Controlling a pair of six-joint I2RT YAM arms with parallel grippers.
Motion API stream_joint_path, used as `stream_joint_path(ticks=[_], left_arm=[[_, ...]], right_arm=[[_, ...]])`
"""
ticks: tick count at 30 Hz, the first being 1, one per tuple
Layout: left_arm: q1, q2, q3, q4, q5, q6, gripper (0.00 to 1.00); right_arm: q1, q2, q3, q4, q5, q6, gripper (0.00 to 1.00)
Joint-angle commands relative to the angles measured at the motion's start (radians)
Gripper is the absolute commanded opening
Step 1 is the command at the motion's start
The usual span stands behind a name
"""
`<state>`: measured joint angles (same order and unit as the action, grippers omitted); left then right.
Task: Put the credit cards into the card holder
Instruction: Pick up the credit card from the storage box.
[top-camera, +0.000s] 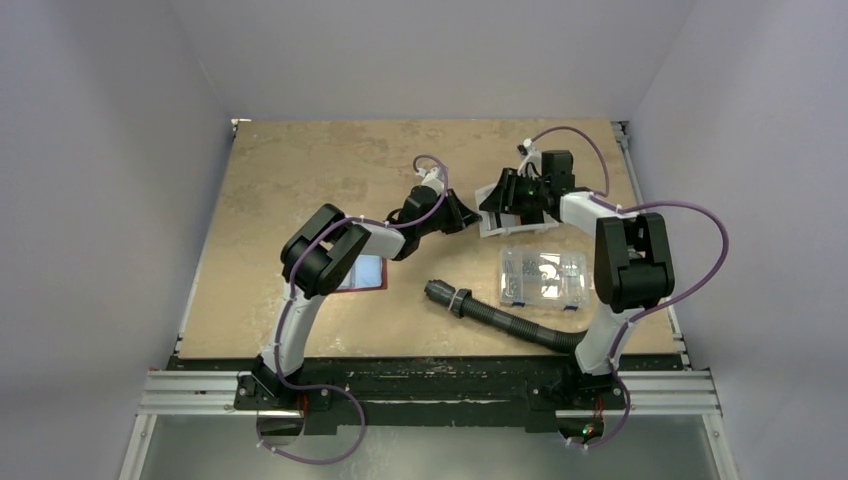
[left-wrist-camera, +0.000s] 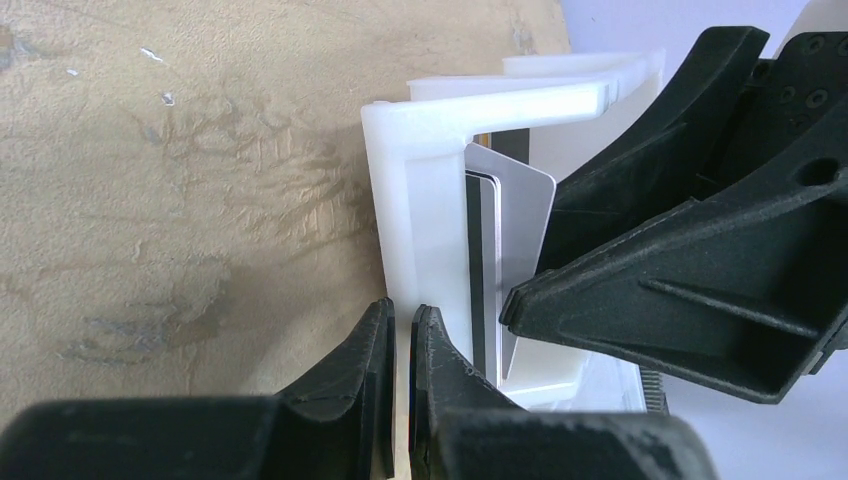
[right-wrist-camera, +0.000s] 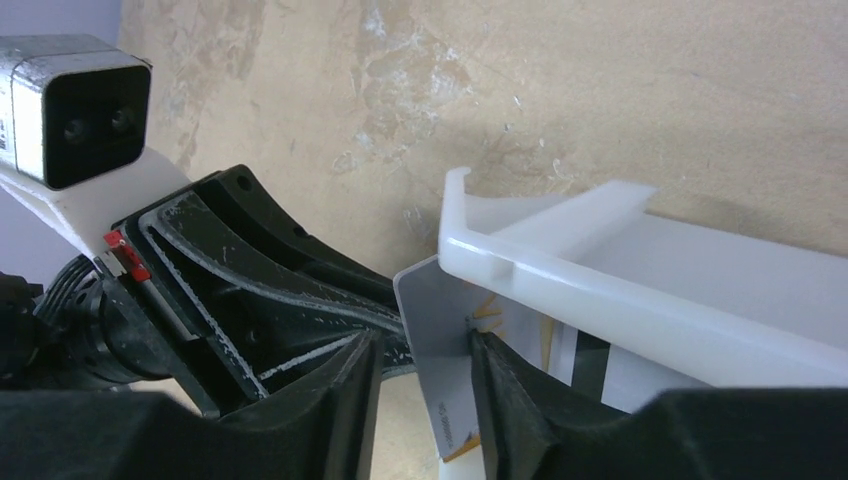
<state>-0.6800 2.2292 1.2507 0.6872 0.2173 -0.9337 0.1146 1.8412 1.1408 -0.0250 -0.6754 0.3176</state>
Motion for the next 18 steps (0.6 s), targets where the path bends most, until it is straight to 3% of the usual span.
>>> stream_joint_path(ticks=[1, 6, 13, 18], left_arm=[[-0.006, 0.009, 0.015, 0.003, 0.027, 0.009, 0.00], [-0.006, 0.008, 0.016, 0.005, 0.029, 0.010, 0.00], [-0.006, 0.004, 0.016, -0.009, 0.019, 0.012, 0.00], [-0.007, 0.009, 0.050, -0.104, 0.013, -0.009, 0.00]], right_arm=[[0.014, -0.039, -0.011, 0.068, -0.087, 0.046, 0.40], [0.014, -0.023, -0.005, 0.063, -0.080, 0.046, 0.26], [0.011, -0.045, 0.004, 0.032, -0.061, 0.038, 0.14], [0.010, -0.093, 0.052, -0.100, 0.082, -0.023, 0.05]])
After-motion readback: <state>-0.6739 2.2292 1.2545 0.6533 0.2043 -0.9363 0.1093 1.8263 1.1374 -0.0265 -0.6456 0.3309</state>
